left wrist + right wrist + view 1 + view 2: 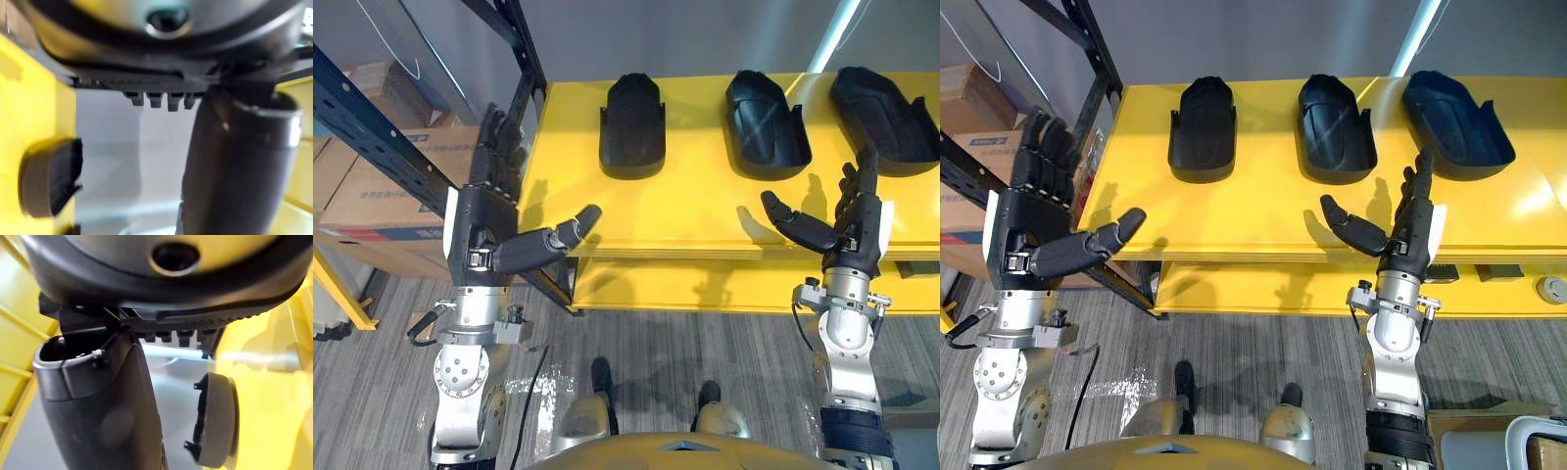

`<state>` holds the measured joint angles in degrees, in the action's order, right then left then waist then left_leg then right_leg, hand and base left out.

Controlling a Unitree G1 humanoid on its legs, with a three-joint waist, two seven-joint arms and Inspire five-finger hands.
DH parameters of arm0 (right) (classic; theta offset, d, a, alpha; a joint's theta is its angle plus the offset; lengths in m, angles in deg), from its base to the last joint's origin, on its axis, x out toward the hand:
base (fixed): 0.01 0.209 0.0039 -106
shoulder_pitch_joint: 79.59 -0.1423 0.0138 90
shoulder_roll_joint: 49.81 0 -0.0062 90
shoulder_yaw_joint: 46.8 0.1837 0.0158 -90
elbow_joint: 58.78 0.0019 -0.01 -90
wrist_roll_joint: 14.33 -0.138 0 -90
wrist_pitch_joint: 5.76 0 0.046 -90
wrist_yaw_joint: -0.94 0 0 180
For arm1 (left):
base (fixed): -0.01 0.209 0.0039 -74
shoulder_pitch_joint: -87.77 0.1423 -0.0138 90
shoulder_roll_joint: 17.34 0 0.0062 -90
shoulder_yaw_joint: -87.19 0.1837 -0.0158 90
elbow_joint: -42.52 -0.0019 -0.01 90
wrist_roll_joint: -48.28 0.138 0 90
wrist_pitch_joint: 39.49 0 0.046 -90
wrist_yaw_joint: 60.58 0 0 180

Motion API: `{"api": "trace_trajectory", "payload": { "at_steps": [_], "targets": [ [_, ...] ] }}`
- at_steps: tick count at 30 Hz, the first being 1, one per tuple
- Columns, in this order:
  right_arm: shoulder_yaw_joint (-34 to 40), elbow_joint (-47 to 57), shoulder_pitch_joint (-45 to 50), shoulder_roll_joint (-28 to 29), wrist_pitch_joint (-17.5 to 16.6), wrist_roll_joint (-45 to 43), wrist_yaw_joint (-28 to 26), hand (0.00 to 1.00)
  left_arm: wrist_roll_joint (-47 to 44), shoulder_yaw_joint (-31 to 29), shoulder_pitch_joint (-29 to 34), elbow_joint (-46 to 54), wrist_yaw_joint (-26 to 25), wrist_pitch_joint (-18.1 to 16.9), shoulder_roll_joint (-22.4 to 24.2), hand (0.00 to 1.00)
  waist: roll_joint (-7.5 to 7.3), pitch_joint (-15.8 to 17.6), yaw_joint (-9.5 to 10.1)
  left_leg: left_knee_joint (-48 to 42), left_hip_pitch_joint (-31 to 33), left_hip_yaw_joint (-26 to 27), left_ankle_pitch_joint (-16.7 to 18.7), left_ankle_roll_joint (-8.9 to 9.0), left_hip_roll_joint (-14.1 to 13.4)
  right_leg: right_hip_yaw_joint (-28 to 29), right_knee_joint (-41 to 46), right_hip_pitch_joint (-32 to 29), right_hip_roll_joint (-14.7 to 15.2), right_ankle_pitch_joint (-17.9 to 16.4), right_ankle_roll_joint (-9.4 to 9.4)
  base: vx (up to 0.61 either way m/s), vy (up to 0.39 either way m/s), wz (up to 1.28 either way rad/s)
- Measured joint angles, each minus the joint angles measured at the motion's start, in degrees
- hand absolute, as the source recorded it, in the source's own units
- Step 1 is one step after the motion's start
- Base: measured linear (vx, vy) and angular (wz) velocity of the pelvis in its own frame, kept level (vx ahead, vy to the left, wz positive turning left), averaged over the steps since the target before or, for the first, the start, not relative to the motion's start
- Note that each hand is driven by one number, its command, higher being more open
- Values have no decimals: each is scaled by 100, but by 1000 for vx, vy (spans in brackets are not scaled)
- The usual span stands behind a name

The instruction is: Walk over and take three plastic housings, then place them on the shelf

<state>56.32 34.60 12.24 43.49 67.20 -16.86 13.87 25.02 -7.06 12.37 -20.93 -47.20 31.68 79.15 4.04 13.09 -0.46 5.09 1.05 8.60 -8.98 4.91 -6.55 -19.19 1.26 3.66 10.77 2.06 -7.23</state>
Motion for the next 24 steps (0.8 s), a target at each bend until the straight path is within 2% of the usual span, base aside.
{"api": "trace_trajectory", "payload": {
  "at_steps": [1, 4, 7, 10, 13, 15, 16, 18, 21, 24],
  "targets": [
    [49, 0, 8, 25, -53, 1, 10, 100, -476, -2, 20, 0, 485, 20, 0, 100, -18, -17, 1, 0, -56, 1, 2, 4, 1, -2, -51, 81, -6, 17, -10, 42, -17, -1],
    [306, 12, 33, 138, -177, -10, 107, 100, -1317, -152, 159, 1, 1474, 119, -7, 100, -32, -85, 10, 1, -140, 8, 37, 29, 3, -2, -92, 183, -8, 16, -10, 0, 0, 0],
    [658, 12, 243, 199, -227, -11, 410, 100, -1569, -701, 424, -6, 2429, 439, -20, 100, -44, -218, 21, 2, -157, 9, 105, 60, 10, -19, -158, 232, -10, 17, -14, 0, 0, 0],
    [990, 7, 528, 334, -227, 2, 694, 100, -1746, -1176, 683, -244, 2755, 668, -58, 100, -53, -354, 21, 2, -150, 20, 131, 68, 10, -28, -241, 255, -21, 20, -19, 0, 0, 0],
    [1647, -293, 870, 692, -232, 57, 1159, 100, -2457, -2016, 873, -1277, 3086, 966, -15, 100, -48, -523, 11, 3, -153, 44, 155, 84, -4, -12, -270, 254, -37, 19, -18, 16, -15, -5],
    [2221, -824, 1133, 891, -193, 41, 1524, 100, -3049, -2564, 1090, -2010, 3615, 1190, 77, 100, -104, -613, 10, 3, -157, 73, 172, 80, -4, 6, -308, 256, -39, 19, -18, 23, -10, -5],
    [2322, -978, 1195, 923, -163, 39, 1612, 100, -3151, -2622, 1167, -2152, 3769, 1218, 84, 100, -123, -626, 10, 3, -160, 81, 177, 77, -4, 14, -313, 257, -38, 19, -18, 19, -7, -6],
    [2625, -1635, 1385, 1036, -55, -10, 1876, 100, -3330, -2648, 1435, -2651, 4499, 1298, 97, 100, -188, -684, 20, 3, -178, 122, 195, 83, -3, 52, -318, 257, -35, 19, -18, 6, -4, -7],
    [2685, -2310, 1524, 1123, -1, -109, 2030, 100, -3366, -2572, 1573, -3286, 5079, 1421, 216, 100, -183, -754, 16, 4, -289, 214, 263, 63, -2, 104, -312, 337, -19, 13, -17, -16, -1, -12],
    [2676, -2814, 1573, 1150, 113, -442, 2035, 100, -3609, -2469, 1609, -3874, 5200, 1530, 260, 100, -165, -840, 17, 5, -352, 385, 291, 36, -17, 129, -310, 349, -8, -40, -1, -42, 1, -15]
  ]
}}
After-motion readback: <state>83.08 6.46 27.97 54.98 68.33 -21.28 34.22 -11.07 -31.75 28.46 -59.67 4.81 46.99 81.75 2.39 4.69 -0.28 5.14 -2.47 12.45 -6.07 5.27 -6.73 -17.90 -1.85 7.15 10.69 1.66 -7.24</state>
